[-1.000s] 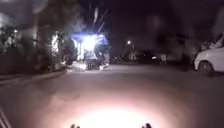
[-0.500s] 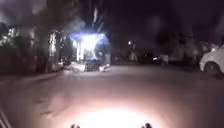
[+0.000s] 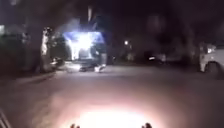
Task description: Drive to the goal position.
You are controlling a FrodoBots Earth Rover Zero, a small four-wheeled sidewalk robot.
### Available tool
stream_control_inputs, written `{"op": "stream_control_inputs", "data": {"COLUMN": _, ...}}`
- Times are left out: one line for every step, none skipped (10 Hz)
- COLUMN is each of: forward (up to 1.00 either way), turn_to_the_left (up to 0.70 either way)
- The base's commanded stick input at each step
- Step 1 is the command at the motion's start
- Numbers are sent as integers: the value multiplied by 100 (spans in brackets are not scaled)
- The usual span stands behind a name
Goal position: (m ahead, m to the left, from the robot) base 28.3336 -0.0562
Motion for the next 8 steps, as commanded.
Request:
{"op": "stream_control_inputs", "data": {"forward": 70, "turn_to_the_left": 0}}
{"op": "stream_control_inputs", "data": {"forward": 70, "turn_to_the_left": 0}}
{"op": "stream_control_inputs", "data": {"forward": 70, "turn_to_the_left": 0}}
{"op": "stream_control_inputs", "data": {"forward": 70, "turn_to_the_left": 0}}
{"op": "stream_control_inputs", "data": {"forward": 70, "turn_to_the_left": 0}}
{"op": "stream_control_inputs", "data": {"forward": 70, "turn_to_the_left": 0}}
{"op": "stream_control_inputs", "data": {"forward": 70, "turn_to_the_left": 0}}
{"op": "stream_control_inputs", "data": {"forward": 70, "turn_to_the_left": 0}}
